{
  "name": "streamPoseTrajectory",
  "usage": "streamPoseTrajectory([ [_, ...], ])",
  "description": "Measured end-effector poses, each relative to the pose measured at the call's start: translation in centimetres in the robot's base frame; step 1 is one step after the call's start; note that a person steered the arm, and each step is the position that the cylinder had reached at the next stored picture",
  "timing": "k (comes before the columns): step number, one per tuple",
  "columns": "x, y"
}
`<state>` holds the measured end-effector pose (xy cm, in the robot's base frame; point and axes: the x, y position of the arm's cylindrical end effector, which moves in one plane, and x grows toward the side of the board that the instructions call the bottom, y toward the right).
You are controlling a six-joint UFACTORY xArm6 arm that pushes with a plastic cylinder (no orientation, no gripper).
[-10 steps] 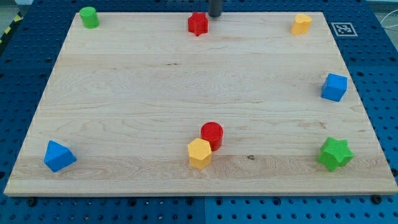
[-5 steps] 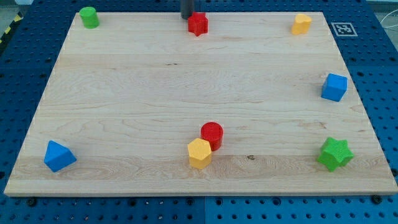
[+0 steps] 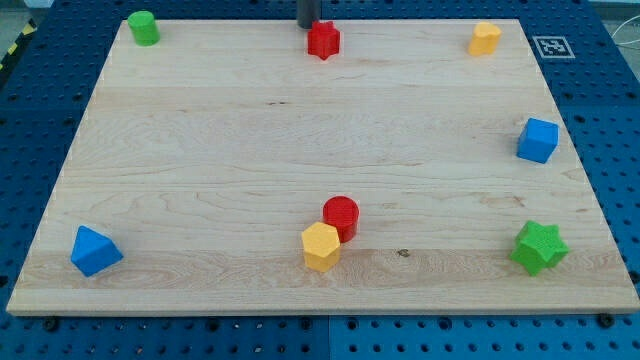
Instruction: Slide red star to the bottom center
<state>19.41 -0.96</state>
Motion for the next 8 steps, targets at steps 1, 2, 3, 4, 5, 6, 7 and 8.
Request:
streamPoseTrajectory([
  [1,1.0,2.5],
  [2,3.3,4.7],
  [3,5.2,4.7],
  [4,2.5,3.9],
  [5,0.1,2.2],
  [6,0.7,1.0],
  [7,3.6,1.3],
  [8,8.0,1.9],
])
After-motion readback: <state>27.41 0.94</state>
